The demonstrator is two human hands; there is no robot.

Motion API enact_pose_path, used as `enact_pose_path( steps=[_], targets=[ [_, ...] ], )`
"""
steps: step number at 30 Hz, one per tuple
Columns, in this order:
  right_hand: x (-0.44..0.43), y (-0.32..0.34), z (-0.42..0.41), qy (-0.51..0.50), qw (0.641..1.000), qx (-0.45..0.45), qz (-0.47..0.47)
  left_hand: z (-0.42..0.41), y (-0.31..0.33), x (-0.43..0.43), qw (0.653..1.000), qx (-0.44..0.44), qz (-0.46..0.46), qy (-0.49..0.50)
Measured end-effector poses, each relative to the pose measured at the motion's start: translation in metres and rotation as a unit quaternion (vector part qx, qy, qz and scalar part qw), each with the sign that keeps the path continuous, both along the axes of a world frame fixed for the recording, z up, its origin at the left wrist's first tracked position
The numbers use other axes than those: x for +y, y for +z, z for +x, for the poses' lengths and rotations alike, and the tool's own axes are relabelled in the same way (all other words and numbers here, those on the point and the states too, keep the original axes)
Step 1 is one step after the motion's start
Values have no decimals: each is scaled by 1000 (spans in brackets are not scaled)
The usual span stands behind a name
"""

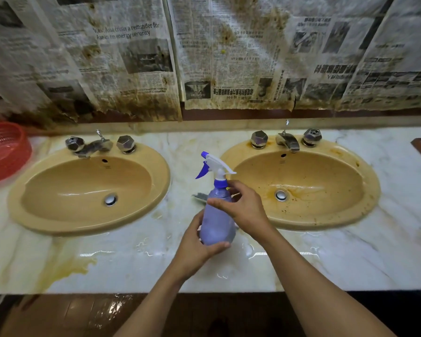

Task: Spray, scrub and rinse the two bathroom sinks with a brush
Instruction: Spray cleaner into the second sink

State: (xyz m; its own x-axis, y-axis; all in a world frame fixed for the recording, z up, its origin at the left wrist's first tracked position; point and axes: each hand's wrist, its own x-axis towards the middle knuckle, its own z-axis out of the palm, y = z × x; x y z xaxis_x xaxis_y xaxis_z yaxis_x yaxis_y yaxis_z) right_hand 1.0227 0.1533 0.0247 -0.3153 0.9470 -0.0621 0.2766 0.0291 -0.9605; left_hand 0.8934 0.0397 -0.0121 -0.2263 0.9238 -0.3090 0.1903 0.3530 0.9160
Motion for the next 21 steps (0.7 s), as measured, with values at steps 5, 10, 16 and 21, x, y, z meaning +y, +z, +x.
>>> enact_pose_path(
  steps=[5,10,16,21],
  targets=[
    [-4,9,61,-21,996,36,-83,47,5,11,993,-68,-28,-89],
    [9,12,140,-45,974,157,-160,116,19,28,975,-98,-37,-195],
    [22,9,228,-87,954,194,-212,203,20,50,961,-132,-71,-232],
    [31,-8,268,-144,950,119,-249,261,15,53,960,-123,-85,-238]
  ],
)
